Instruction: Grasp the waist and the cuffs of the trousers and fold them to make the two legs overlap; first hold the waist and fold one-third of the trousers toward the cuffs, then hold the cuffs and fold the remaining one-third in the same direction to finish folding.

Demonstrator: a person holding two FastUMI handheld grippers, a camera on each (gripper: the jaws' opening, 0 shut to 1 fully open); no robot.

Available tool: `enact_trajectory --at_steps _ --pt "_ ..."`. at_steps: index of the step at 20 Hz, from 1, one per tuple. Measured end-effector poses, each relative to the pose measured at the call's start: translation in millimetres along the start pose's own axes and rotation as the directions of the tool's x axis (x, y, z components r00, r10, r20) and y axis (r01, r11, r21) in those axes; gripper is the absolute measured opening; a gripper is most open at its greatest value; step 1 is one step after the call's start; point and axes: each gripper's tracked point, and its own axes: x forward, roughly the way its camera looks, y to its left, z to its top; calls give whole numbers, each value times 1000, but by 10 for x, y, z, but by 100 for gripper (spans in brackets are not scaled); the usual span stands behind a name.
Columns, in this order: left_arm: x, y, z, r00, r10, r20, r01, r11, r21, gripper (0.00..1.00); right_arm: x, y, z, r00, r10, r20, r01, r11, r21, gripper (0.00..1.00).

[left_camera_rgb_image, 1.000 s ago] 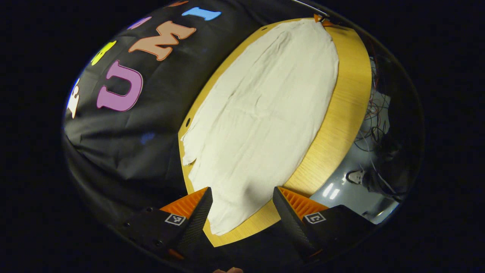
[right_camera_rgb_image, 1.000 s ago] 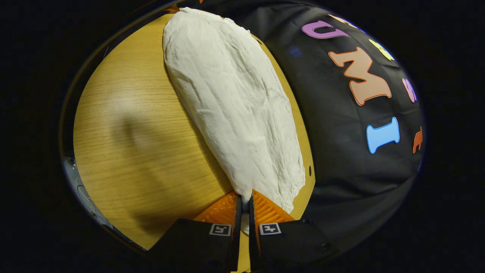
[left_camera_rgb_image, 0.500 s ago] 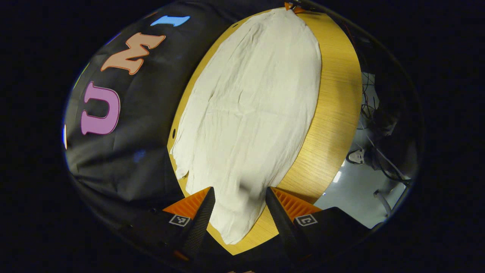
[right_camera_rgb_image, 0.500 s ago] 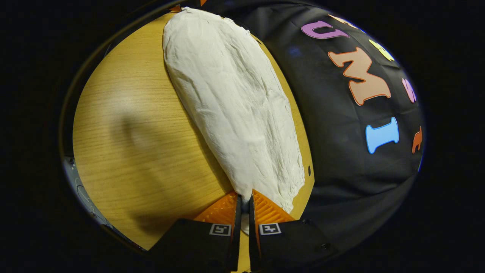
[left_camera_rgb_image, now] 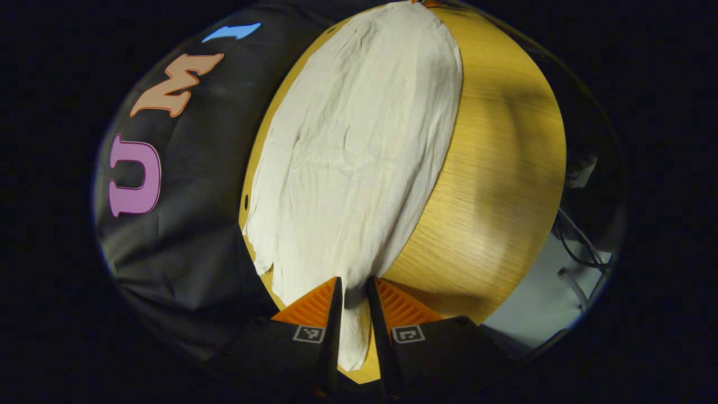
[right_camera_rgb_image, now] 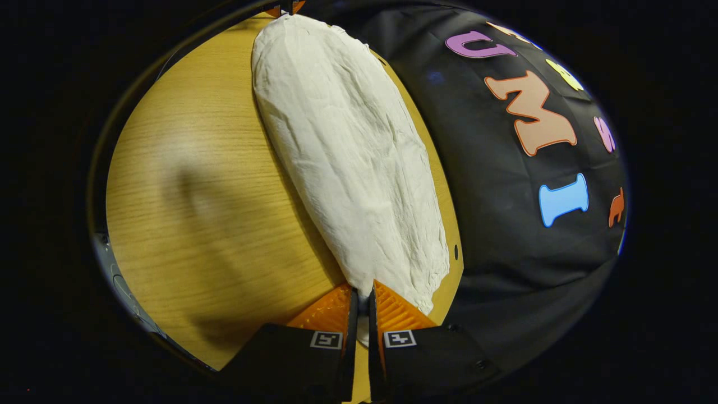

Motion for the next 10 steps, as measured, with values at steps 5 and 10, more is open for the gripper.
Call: enact_trajectory --at_steps 5,10 --pt "-27 -48 -17 1000 1 -20 -2 999 -38 2 -3 -15 -4 1000 -3 -9 3 1000 -28 13" --pt "-61 54 -15 999 -30 -25 26 989 -149 0 -83 -186 24 1000 4 -18 -5 1000 -9 14"
